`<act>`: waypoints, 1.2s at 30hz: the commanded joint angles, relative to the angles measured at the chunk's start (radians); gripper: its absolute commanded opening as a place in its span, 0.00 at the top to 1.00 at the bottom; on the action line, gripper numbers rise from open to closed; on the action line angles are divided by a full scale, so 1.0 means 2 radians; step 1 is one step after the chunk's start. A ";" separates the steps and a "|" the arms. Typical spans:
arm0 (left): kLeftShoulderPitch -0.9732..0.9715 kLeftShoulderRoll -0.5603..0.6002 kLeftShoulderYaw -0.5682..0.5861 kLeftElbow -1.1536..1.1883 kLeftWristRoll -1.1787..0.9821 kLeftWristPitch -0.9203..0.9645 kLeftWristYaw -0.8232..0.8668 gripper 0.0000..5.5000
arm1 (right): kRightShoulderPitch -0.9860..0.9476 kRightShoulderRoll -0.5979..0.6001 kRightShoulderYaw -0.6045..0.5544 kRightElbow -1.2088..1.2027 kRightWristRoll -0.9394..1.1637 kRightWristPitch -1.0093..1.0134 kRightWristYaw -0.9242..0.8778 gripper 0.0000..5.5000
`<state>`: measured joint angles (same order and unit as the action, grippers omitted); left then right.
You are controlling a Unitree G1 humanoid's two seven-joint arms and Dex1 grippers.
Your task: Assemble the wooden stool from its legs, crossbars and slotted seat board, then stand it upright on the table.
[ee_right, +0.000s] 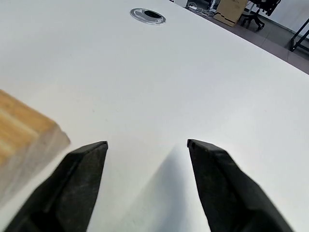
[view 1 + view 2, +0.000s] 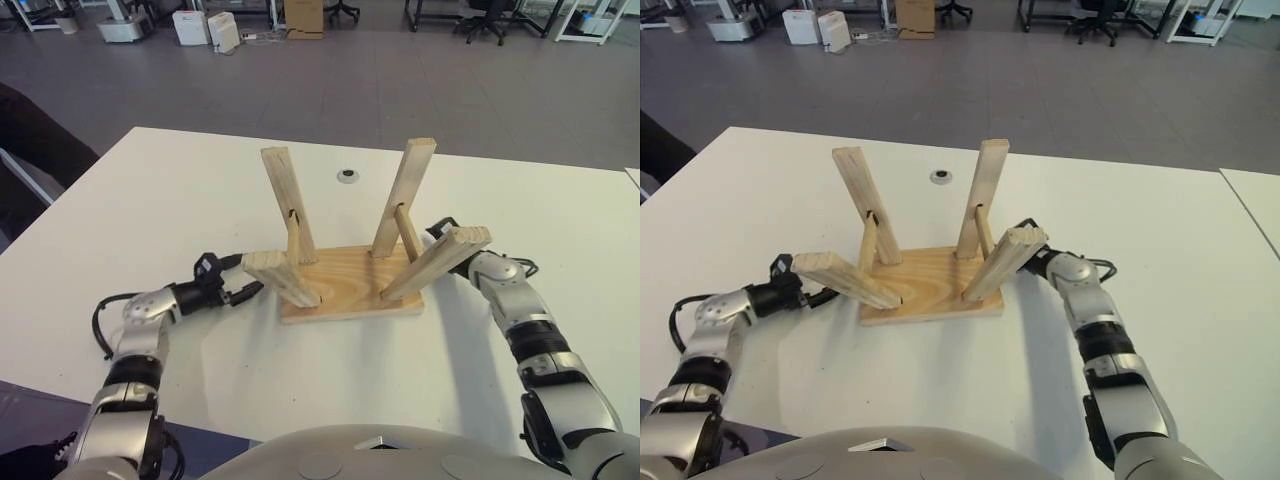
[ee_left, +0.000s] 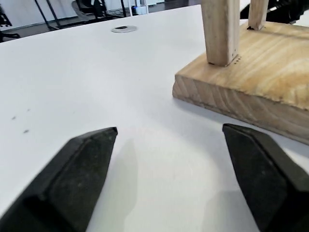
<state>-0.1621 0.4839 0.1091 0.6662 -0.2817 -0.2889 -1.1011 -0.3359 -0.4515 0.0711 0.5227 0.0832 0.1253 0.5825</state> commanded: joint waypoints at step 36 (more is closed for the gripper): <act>0.186 -0.006 -0.110 -0.419 -0.027 0.301 0.137 1.00 | 0.198 -0.087 0.017 -0.322 0.121 0.154 0.207 1.00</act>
<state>0.2443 0.4950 -0.0697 -0.1541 -0.3401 0.3026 -0.8172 0.0710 -0.6485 0.0646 -0.0563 0.2750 0.4173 0.9497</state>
